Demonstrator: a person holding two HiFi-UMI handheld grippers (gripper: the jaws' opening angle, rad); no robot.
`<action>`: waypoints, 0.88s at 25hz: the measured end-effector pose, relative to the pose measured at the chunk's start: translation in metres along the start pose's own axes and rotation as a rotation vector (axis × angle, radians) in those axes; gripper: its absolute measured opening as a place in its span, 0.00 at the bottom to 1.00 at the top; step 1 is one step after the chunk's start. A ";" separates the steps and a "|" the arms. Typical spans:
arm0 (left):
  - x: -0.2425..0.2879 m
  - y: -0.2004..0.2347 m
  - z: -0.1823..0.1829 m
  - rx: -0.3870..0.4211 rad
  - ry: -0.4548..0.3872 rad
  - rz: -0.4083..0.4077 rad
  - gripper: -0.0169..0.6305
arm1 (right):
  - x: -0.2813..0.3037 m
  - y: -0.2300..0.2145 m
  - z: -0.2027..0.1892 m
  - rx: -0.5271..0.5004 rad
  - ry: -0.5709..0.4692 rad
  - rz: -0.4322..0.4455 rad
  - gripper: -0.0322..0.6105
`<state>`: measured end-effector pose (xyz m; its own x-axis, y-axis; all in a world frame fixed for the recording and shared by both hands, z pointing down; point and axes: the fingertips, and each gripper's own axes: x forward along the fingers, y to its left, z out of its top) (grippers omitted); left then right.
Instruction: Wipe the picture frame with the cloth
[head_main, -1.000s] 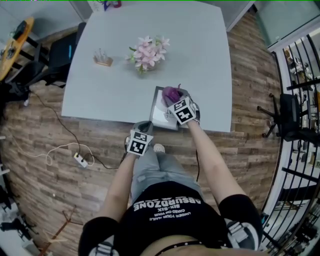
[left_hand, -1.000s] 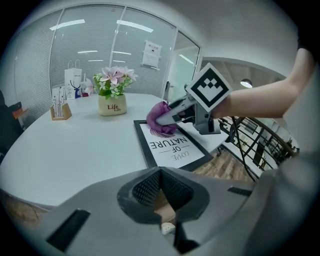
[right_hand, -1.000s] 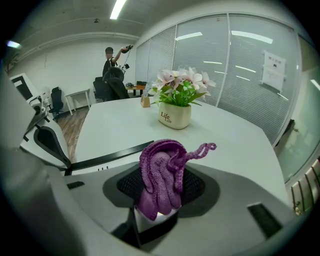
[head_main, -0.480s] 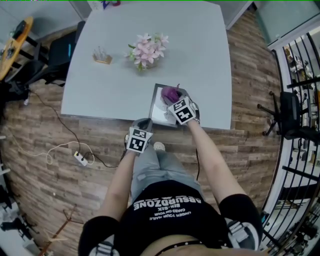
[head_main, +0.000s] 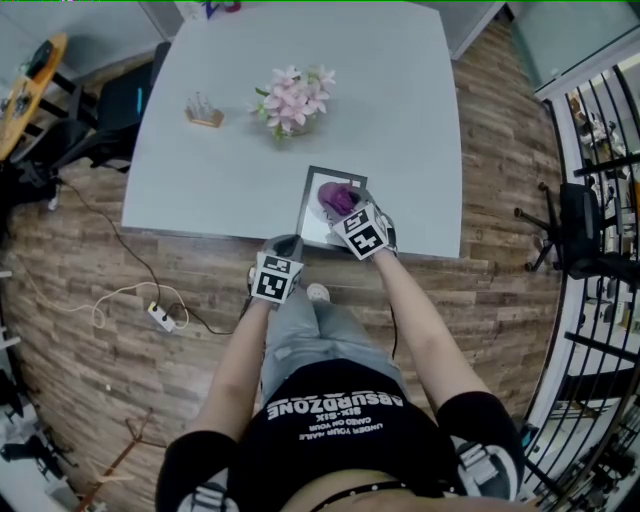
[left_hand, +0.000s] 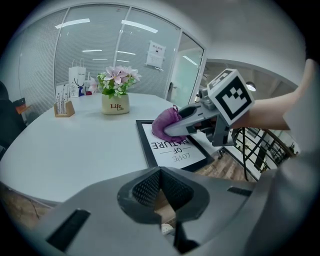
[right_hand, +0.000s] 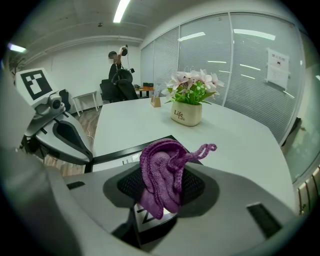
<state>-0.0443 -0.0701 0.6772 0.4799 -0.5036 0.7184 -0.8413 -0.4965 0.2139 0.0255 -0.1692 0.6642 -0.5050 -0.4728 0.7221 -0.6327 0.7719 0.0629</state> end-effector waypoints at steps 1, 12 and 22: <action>0.000 0.000 0.000 -0.002 0.000 0.001 0.05 | -0.001 0.004 -0.001 -0.014 0.002 0.004 0.33; 0.001 -0.001 -0.001 0.006 -0.001 0.012 0.05 | -0.015 0.038 -0.010 -0.041 -0.016 0.055 0.33; 0.000 0.000 -0.001 0.006 -0.006 0.019 0.05 | -0.026 0.068 -0.017 -0.063 -0.011 0.111 0.33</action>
<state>-0.0445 -0.0693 0.6773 0.4654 -0.5171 0.7183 -0.8487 -0.4911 0.1963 0.0057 -0.0966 0.6615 -0.5770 -0.3871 0.7192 -0.5345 0.8447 0.0259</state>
